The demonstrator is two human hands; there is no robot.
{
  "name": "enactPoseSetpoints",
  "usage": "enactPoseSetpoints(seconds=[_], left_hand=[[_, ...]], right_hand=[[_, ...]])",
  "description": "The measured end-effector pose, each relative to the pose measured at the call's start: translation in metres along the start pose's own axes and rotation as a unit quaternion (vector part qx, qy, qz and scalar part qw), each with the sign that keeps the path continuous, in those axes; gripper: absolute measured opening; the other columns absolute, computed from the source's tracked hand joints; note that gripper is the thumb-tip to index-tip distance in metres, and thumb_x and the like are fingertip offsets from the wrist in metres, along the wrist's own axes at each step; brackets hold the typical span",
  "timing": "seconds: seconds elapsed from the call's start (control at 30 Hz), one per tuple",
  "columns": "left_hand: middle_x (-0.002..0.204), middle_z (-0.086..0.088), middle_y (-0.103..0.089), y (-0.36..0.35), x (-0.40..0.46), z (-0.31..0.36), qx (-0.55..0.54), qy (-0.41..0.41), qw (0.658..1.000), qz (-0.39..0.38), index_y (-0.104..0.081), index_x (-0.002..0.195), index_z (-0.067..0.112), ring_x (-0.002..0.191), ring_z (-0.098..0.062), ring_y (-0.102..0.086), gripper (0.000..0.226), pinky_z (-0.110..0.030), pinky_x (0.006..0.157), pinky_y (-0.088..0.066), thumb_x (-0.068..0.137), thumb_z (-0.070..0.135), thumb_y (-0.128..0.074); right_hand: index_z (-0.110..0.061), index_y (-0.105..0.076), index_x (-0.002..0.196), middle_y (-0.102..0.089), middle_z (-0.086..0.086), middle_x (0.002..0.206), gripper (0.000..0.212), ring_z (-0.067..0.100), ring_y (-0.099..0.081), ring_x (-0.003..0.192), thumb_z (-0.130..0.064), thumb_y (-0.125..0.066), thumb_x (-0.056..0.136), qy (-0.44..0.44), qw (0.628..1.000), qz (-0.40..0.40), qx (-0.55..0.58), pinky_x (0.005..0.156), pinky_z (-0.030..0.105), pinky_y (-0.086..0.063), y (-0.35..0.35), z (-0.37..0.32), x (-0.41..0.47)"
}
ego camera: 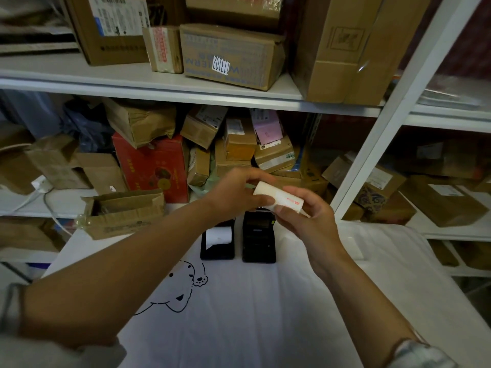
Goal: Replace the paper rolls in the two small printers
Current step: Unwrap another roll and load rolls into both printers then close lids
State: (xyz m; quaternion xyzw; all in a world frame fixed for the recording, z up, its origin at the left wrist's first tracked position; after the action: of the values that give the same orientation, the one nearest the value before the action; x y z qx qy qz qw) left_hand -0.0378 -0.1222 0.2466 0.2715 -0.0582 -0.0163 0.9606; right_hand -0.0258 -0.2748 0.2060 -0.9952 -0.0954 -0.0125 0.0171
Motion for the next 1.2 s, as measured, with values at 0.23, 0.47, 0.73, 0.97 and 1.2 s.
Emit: enactPoseSetpoints(seconds=[0.23,0.47,0.73,0.97,1.2], left_hand=[[0.115,-0.004,-0.058,0.001,-0.005,-0.003,-0.129,0.054,0.990,-0.024,-0.055,0.127,0.019,0.094,-0.015,-0.061,0.043,-0.025,0.070,-0.059,0.086,0.012,-0.064],[0.126,-0.003,-0.057,-0.001,-0.005,-0.009,-0.166,0.070,0.981,-0.072,-0.051,0.134,0.020,0.108,-0.016,-0.060,0.048,-0.026,0.080,-0.058,0.088,0.009,-0.061],[0.123,-0.001,-0.057,-0.004,-0.006,-0.010,-0.193,0.044,0.975,-0.099,-0.045,0.136,0.025,0.107,-0.016,-0.061,0.064,-0.025,0.079,-0.057,0.082,-0.004,-0.064],[0.111,0.000,-0.059,-0.005,-0.007,-0.010,-0.200,0.030,0.975,-0.096,-0.049,0.128,0.017,0.095,-0.013,-0.065,0.055,-0.022,0.072,-0.057,0.081,-0.008,-0.063],[0.113,-0.007,-0.061,-0.004,-0.005,-0.011,-0.281,0.064,0.951,-0.111,-0.053,0.122,0.015,0.097,-0.016,-0.068,0.035,-0.024,0.078,-0.057,0.090,0.004,-0.057]], right_hand=[[-0.027,-0.059,0.106,-0.066,0.002,0.106,0.019,0.022,-0.072,0.093,-0.032,-0.063,0.088,-0.137,0.981,-0.043,0.130,0.075,0.030,-0.059,0.000,0.005,-0.004],[-0.032,-0.060,0.097,-0.056,-0.004,0.111,0.009,0.022,-0.060,0.105,-0.030,-0.063,0.088,-0.115,0.992,-0.034,0.032,0.075,0.027,-0.057,0.002,0.005,-0.005],[-0.031,-0.064,0.109,-0.063,-0.011,0.113,0.028,0.008,-0.059,0.104,-0.019,-0.068,0.084,0.035,0.997,0.007,-0.063,0.079,0.022,-0.055,0.000,-0.003,-0.009],[-0.031,-0.058,0.101,-0.058,-0.020,0.102,0.032,-0.001,-0.057,0.094,-0.015,-0.075,0.079,0.105,0.979,0.019,-0.175,0.063,0.006,-0.049,-0.001,-0.009,-0.009],[-0.028,-0.058,0.101,-0.059,-0.015,0.107,0.029,0.004,-0.055,0.104,-0.017,-0.074,0.079,0.135,0.964,0.021,-0.230,0.062,0.004,-0.045,-0.001,-0.014,-0.006]])
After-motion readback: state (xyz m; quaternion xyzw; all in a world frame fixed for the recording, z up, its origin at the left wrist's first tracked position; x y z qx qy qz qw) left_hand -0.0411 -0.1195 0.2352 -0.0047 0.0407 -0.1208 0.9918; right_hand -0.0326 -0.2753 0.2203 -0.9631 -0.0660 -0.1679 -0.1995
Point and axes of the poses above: each hand's wrist, its own x-axis towards the middle knuckle, its own y-axis out of the back of the hand, z = x × y, the point moved 3 cm from there along x, towards the middle knuckle
